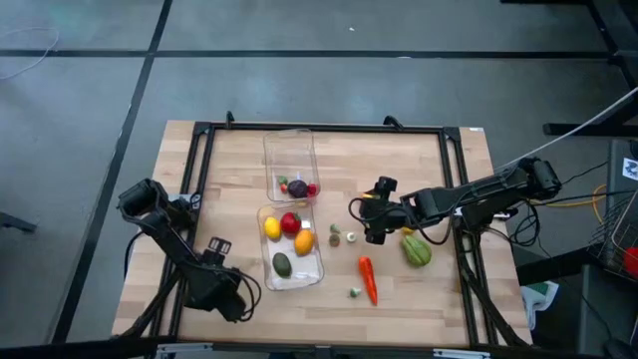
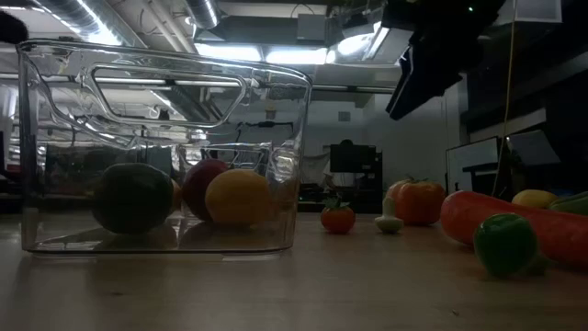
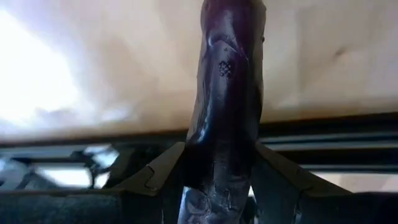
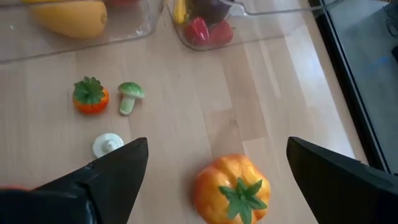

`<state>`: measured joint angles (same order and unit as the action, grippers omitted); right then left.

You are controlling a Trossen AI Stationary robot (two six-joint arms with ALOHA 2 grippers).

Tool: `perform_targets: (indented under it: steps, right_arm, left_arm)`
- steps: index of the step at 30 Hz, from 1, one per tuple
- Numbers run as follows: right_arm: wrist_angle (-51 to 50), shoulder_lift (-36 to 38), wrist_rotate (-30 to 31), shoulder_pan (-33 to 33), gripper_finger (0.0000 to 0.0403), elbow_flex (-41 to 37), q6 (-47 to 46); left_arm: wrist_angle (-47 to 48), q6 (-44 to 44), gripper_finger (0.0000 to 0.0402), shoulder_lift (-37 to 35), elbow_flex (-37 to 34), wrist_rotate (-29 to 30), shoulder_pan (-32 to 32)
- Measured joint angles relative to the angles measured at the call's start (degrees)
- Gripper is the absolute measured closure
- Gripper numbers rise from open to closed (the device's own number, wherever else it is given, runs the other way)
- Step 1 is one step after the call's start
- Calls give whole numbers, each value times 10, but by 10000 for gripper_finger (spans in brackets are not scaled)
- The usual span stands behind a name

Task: Sort produce into baskets
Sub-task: Put the purple eggplant into the top transparent bin

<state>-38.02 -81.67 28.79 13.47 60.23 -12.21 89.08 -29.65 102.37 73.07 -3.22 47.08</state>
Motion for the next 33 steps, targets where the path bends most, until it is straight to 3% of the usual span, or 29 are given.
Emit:
perform_targets:
  steps: [9,18,27,33]
  right_arm:
    - [14,0,0,0,24,0,10]
    - [16,0,0,0,24,0,20]
    - [18,0,-1,0,24,0,20]
    - [20,0,-1,0,24,0,20]
  left_arm:
    - [9,-40,247,-29,3,81,-32]
    - [10,-123,247,-113,2,277,-95]
    - [-3,-123,247,-205,2,488,-225]
    - [-87,-113,247,-229,2,543,-336]
